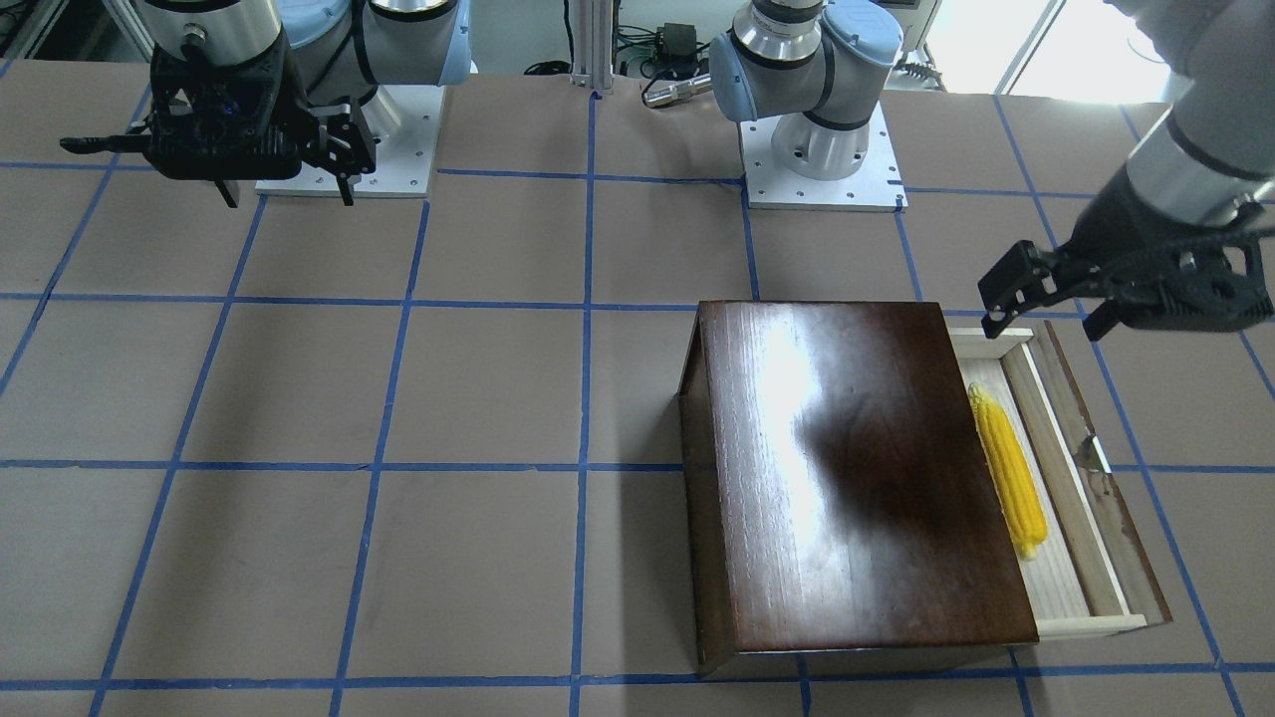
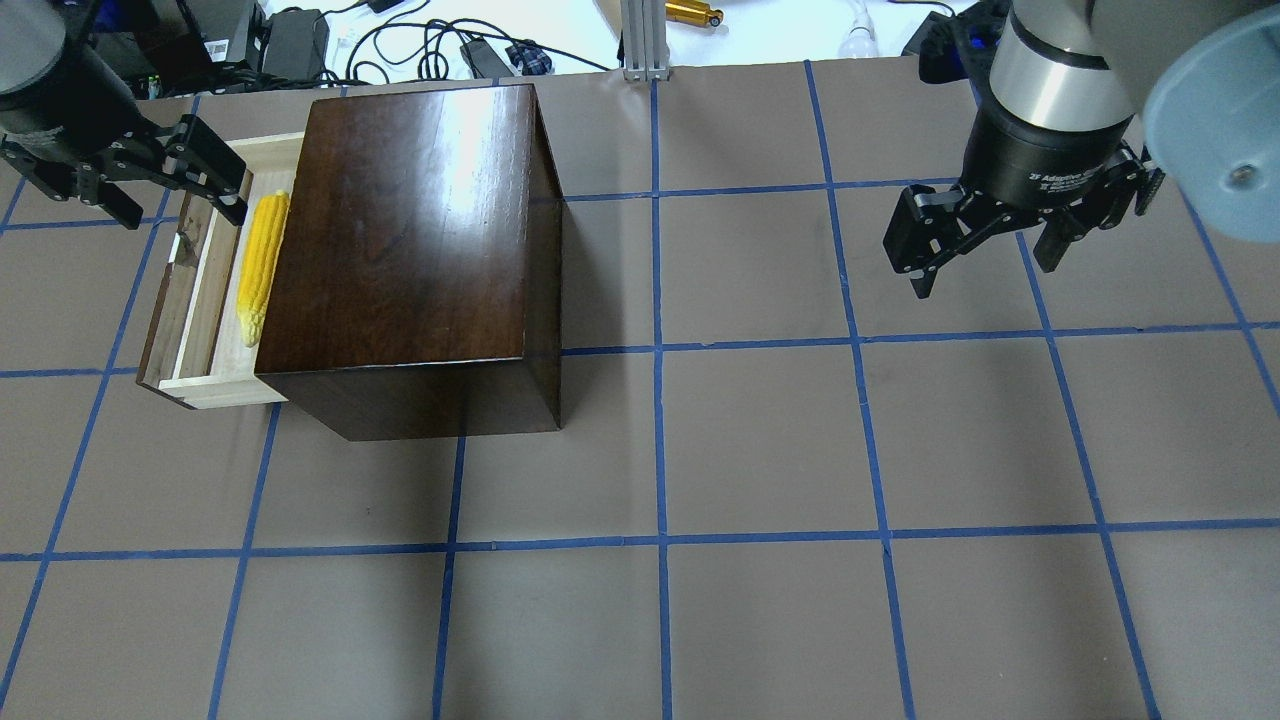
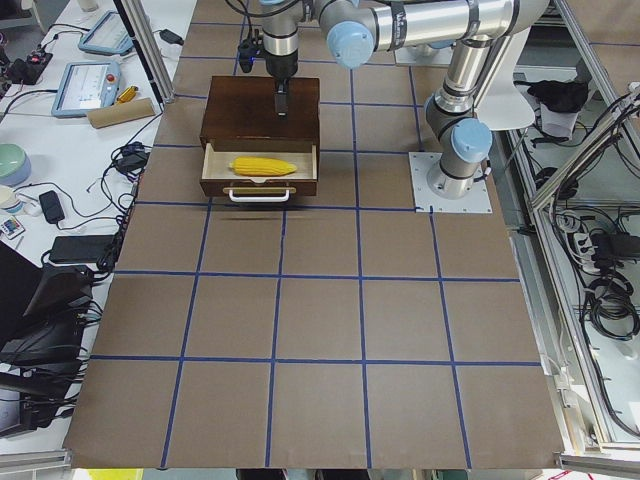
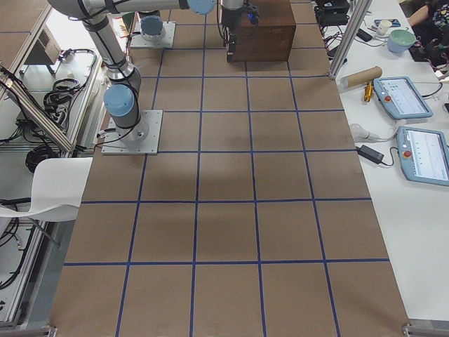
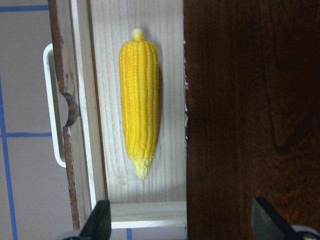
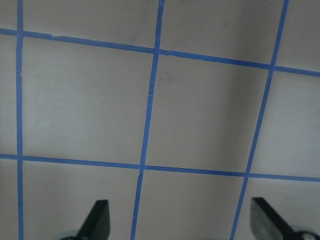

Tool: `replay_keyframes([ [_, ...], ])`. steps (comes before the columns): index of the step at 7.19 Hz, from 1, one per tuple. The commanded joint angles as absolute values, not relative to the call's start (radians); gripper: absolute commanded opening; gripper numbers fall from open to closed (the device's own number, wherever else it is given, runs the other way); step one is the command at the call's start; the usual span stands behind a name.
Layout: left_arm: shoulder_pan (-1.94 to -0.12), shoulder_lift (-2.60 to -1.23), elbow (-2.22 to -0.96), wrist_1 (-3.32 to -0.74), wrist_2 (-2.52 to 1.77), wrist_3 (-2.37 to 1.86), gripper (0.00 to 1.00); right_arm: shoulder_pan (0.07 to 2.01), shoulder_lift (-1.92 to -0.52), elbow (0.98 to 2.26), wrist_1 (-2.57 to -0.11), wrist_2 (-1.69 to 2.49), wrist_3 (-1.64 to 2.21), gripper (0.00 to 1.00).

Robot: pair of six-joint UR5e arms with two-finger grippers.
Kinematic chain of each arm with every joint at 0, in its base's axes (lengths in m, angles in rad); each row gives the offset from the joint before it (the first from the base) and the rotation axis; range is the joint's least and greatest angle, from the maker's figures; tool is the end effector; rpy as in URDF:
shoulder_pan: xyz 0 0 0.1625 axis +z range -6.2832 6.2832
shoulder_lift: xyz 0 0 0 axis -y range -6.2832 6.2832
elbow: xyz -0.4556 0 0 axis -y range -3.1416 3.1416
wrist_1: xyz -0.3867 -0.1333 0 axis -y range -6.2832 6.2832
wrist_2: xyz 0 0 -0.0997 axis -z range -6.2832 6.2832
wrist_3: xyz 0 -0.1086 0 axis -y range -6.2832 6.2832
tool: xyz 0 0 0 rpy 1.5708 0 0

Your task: Open drawer and put corn inside

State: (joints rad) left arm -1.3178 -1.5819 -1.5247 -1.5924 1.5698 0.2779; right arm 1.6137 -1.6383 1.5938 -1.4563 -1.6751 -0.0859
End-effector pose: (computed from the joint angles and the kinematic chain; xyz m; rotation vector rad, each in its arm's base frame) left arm -0.0058 -0.5104 0.5243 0.0391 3.1387 -0.0207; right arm 0.1411 -0.4418 0.5195 0.2010 -3.0302 -0.1097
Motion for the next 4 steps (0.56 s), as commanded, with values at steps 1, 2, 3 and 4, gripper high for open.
replay_keyframes([
  [1,-1.386,-1.584,-1.513,-1.623,1.560,0.158,1.00,1.614,-1.638,1.594,-1.457,-1.675,-0.086,1.00],
  [2,-1.496,-1.607,-1.491,-1.618,1.566,0.043,1.00,1.614,-1.638,1.594,-1.457,-1.675,-0.086,1.00],
  [3,-1.561,-1.624,-1.477,-1.618,1.569,-0.001,1.00,1.614,-1.638,1.594,-1.457,-1.675,-0.086,1.00],
  [4,-1.572,-1.629,-1.477,-1.623,1.569,-0.008,1.00,1.614,-1.637,1.594,-1.457,-1.675,-0.086,1.00],
])
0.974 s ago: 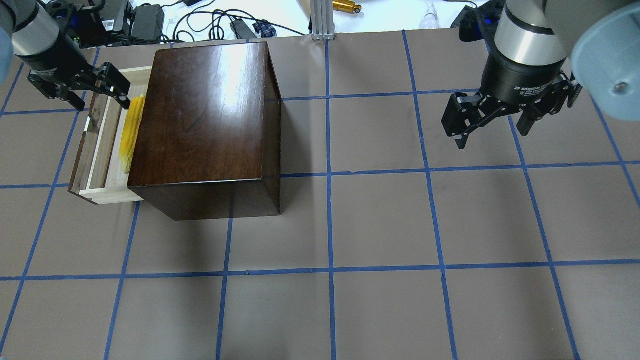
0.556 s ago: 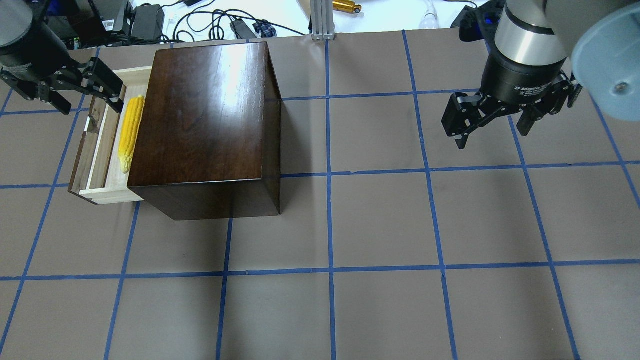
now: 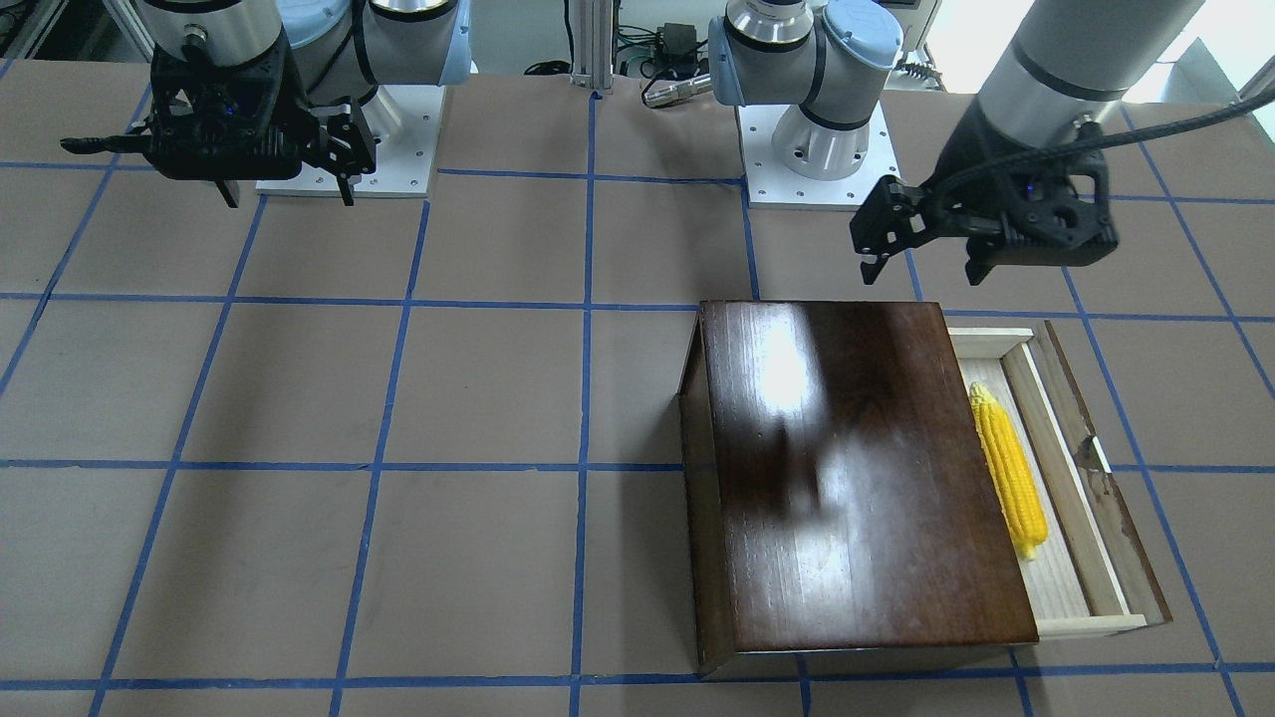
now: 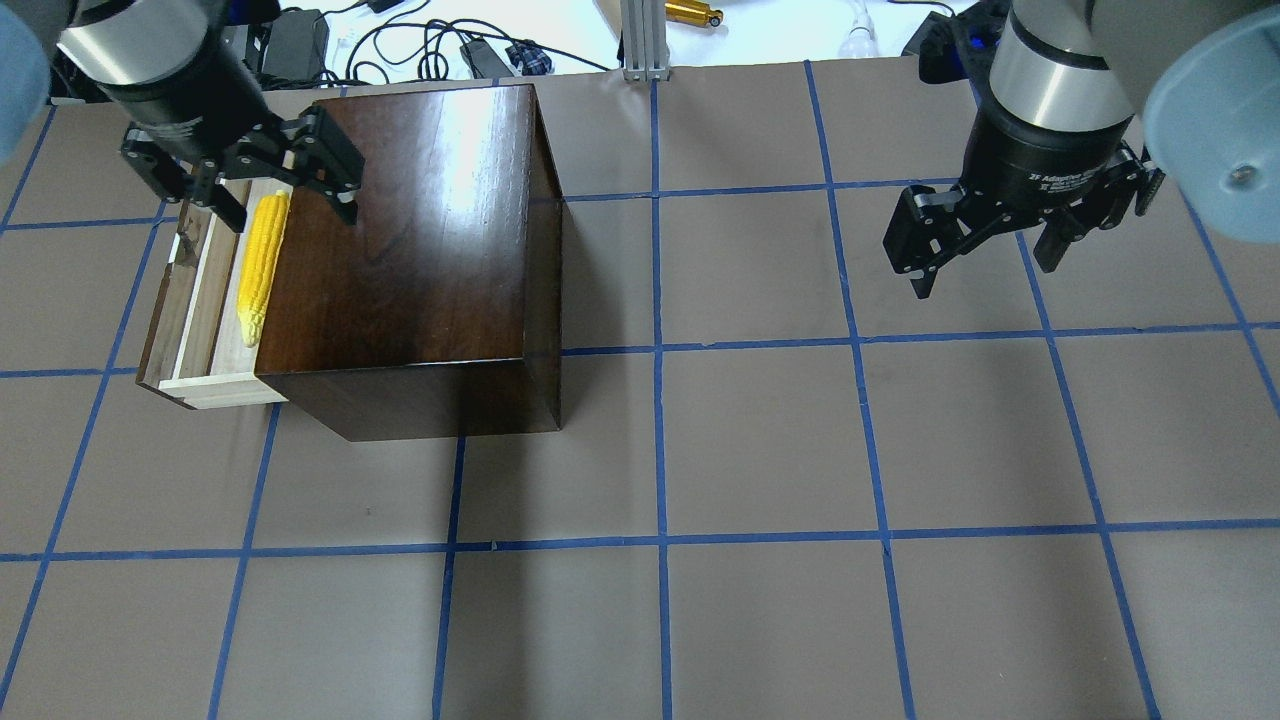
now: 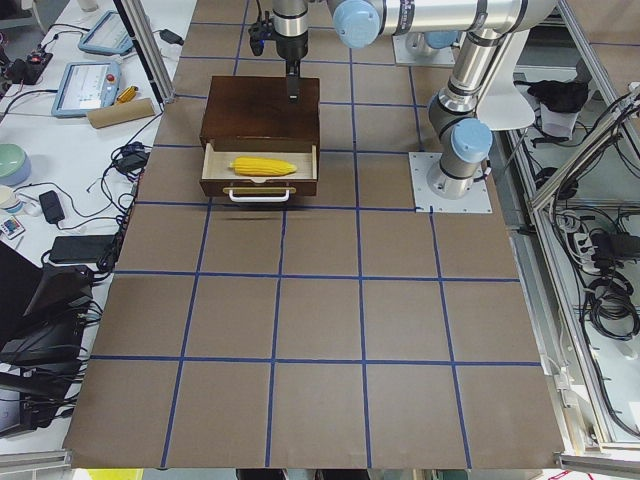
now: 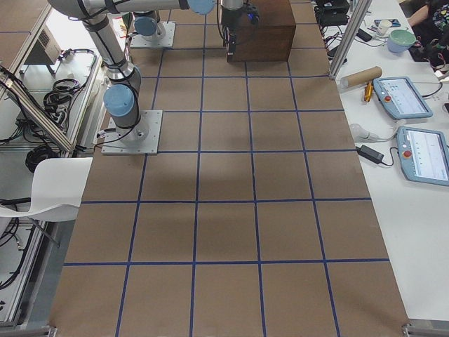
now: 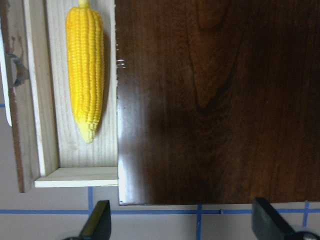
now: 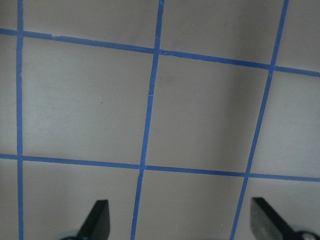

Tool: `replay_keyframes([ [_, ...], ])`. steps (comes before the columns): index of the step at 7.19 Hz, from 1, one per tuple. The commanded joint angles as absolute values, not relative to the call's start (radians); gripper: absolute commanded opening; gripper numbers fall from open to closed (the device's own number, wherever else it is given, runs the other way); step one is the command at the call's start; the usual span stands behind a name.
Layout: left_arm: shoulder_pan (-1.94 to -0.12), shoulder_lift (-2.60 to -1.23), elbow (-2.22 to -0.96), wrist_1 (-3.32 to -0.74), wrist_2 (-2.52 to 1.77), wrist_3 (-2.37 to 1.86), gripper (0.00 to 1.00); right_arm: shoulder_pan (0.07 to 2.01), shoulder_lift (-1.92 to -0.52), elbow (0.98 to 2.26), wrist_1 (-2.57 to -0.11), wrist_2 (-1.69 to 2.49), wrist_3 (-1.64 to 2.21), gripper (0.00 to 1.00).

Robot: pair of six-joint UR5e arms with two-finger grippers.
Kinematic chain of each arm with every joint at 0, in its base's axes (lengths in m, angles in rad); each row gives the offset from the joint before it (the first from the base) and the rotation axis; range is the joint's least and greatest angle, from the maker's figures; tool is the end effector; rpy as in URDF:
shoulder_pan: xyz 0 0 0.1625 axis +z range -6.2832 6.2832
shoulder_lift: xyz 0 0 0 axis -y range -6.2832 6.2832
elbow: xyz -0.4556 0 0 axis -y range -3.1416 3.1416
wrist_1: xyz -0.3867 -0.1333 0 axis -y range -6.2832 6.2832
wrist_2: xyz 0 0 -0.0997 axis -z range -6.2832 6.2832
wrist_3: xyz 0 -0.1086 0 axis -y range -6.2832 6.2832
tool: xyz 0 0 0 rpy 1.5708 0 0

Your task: Open drawer and put corn inside

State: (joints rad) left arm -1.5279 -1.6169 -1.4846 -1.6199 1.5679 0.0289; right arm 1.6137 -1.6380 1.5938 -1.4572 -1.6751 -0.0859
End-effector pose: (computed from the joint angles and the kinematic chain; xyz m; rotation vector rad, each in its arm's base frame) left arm -0.1118 -0.5114 0.5236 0.0220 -3.1383 -0.0140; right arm 0.1411 -0.4421 0.5195 0.2009 -3.0303 -0.1088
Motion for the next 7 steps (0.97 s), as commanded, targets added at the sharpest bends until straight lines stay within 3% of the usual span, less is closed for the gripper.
replay_keyframes([
  [1,-1.572,-1.626,-1.477,-1.628,1.569,-0.006,1.00,1.614,-1.637,1.594,-1.457,-1.675,-0.086,1.00],
  [7,-1.574,-1.605,-1.486,-1.629,1.572,-0.006,1.00,1.614,-1.638,1.594,-1.457,-1.675,-0.086,1.00],
])
